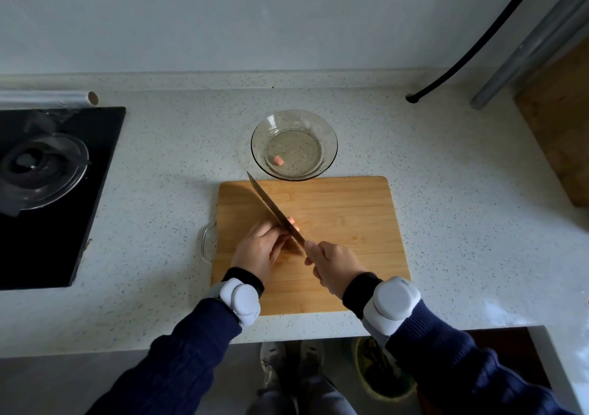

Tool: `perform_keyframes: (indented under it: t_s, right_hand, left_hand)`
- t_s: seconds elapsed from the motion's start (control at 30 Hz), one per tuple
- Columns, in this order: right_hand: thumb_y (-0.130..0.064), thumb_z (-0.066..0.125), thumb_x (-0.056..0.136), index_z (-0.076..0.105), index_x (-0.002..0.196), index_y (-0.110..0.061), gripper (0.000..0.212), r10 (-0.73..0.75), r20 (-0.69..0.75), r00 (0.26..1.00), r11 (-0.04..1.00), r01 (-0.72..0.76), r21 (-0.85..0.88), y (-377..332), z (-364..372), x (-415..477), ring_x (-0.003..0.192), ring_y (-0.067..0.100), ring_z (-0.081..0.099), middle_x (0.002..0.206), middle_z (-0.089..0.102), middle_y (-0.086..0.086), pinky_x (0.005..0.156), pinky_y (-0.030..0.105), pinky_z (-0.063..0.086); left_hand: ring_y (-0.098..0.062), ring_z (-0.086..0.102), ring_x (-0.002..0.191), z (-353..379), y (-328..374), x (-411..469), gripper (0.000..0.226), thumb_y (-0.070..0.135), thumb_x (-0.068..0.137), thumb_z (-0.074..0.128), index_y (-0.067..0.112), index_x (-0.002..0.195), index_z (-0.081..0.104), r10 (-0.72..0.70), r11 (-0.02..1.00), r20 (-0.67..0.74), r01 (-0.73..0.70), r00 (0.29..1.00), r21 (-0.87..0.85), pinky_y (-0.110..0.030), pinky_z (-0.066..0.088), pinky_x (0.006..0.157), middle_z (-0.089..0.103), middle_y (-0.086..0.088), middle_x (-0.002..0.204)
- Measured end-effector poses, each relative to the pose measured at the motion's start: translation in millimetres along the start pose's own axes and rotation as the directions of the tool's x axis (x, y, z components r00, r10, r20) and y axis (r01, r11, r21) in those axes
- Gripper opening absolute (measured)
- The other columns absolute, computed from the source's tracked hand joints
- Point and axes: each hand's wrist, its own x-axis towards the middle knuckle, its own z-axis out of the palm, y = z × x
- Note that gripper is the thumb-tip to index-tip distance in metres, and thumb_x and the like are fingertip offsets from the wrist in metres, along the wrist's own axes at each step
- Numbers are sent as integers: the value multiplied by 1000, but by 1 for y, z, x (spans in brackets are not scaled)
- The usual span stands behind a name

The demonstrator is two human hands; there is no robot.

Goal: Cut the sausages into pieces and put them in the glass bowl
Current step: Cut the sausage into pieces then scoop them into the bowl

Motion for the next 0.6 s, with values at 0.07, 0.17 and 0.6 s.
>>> perform_keyframes:
  t_s: [0.07, 0.17, 0.6]
  right_hand:
    - [-40, 32, 98, 56, 79, -12, 41, 4, 0, 1000, 1000, -4, 0, 1, 1, 1, 50, 7, 37, 59, 45, -10, 48, 18, 28]
    - [-40, 32, 98, 57, 83, -10, 42, -5, -5, 1000, 1000, 5, -7, 4, 2, 2, 50, 7, 37, 59, 45, -10, 49, 19, 28]
    - [-42, 35, 97, 59, 87, -9, 42, 0, -16, 1000, 999, 1, 39, 15, 2, -1, 49, 8, 39, 60, 47, -7, 48, 20, 30]
  left_hand:
    - [-21, 62, 95, 0, -1, 0, 13, 12, 84, 63, 12, 95, 69, 6, 1000, 11, -6, 1000, -3, -34, 56, 73, 67, -3, 102]
    - [-21, 61, 94, 1, -1, 0, 13, 11, 84, 63, 12, 95, 70, 3, 1000, 11, -3, 1000, -1, -35, 56, 73, 67, -3, 102]
    - [-21, 60, 97, 0, 1, 1, 17, 6, 83, 63, 11, 98, 69, -10, 1000, 18, 10, 1000, -13, -34, 53, 79, 66, -4, 104]
